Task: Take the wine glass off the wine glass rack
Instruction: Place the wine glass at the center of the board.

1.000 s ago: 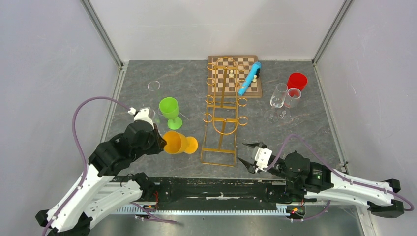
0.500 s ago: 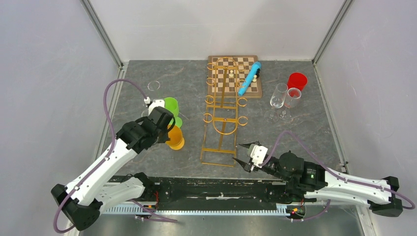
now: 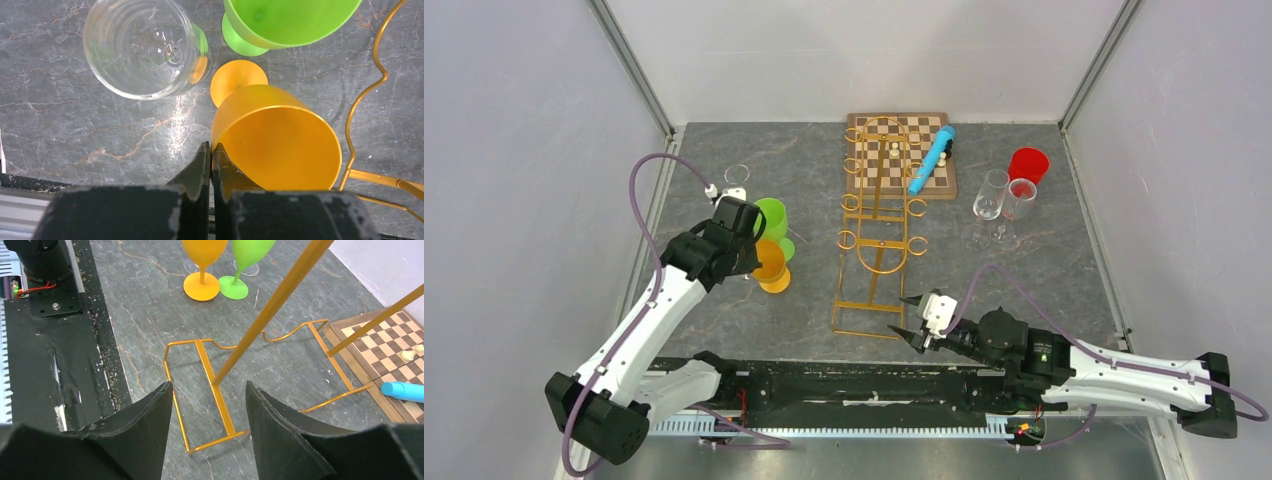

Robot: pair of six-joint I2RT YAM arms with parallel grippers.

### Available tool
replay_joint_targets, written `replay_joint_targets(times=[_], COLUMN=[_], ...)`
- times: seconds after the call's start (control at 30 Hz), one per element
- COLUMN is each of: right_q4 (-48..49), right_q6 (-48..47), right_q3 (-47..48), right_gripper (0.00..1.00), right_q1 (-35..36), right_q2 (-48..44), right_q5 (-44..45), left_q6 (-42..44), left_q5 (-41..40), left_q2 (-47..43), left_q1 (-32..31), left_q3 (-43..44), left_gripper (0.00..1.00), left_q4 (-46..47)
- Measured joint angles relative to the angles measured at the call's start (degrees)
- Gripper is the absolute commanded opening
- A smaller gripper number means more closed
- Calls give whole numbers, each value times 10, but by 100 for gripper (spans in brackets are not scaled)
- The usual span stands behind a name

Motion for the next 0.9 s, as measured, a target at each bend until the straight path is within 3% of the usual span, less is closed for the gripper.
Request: replay_joint_targets(times=[0.43,0.63,0.9], right_q4=[25,27,28], right_q6=[10,12,17], right_q3=[-16,-18,-18], right_gripper=[58,59,59], right_q1=[0,0,0], right_q2=[7,9,10], right_q5=[-5,-5,-5], left_q6=[33,46,50], left_q5=[67,77,86], left_q2=[52,68,75], left_q1=[65,70,70], left_q3=[15,23,28], left_gripper=[4,22,39], left_q4=[18,25,21])
